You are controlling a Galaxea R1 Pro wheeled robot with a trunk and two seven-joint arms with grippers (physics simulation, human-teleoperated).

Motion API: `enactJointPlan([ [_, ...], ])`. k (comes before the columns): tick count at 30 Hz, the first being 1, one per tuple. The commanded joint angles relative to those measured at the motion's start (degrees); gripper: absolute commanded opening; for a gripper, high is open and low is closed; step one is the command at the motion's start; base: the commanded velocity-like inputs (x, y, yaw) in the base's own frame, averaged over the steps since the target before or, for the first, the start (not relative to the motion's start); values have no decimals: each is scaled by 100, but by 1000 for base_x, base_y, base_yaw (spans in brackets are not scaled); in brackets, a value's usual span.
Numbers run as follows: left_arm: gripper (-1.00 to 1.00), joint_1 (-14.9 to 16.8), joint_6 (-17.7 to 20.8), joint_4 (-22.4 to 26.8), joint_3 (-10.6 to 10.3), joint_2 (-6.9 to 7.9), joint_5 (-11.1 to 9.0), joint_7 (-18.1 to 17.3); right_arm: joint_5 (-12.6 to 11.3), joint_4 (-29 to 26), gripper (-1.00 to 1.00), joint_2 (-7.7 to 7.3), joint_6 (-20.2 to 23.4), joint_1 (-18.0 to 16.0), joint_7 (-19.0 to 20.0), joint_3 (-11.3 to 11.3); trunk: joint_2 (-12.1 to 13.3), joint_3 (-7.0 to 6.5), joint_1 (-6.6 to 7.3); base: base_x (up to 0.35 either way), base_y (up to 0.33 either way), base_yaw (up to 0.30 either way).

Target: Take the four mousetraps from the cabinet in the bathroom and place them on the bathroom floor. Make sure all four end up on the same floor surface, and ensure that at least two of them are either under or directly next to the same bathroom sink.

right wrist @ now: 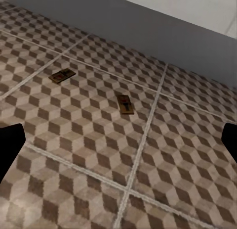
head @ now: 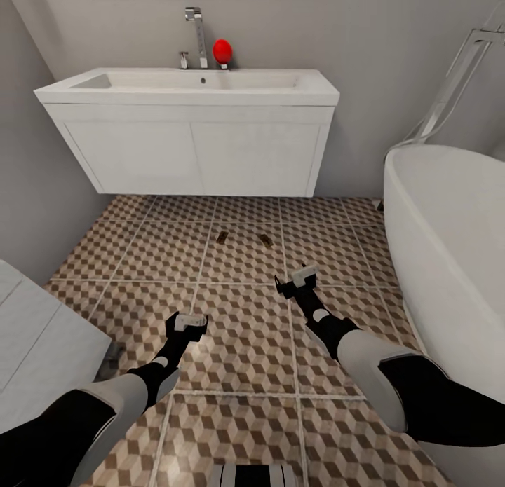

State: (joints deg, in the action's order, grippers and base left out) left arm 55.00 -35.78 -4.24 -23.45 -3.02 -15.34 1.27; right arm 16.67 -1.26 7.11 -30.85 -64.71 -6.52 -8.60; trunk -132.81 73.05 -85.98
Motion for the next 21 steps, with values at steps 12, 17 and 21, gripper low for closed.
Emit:
enactJointPlan([
  [12,100,-153,-25,-26,-54,-15,-31,5,29,8,100,-59,-103,485,-68,-38,481,-212,265,0,0,0],
  [17,100,-311,-26,-31,-47,-6,-32,4,29,2,100,-174,-110,856,-69,-37,682,-302,375,0,0,0],
  [21,100,-427,-29,-32,-46,24,-37,4,31,3,100,-198,-170,952,-71,-31,842,-373,463,0,0,0],
])
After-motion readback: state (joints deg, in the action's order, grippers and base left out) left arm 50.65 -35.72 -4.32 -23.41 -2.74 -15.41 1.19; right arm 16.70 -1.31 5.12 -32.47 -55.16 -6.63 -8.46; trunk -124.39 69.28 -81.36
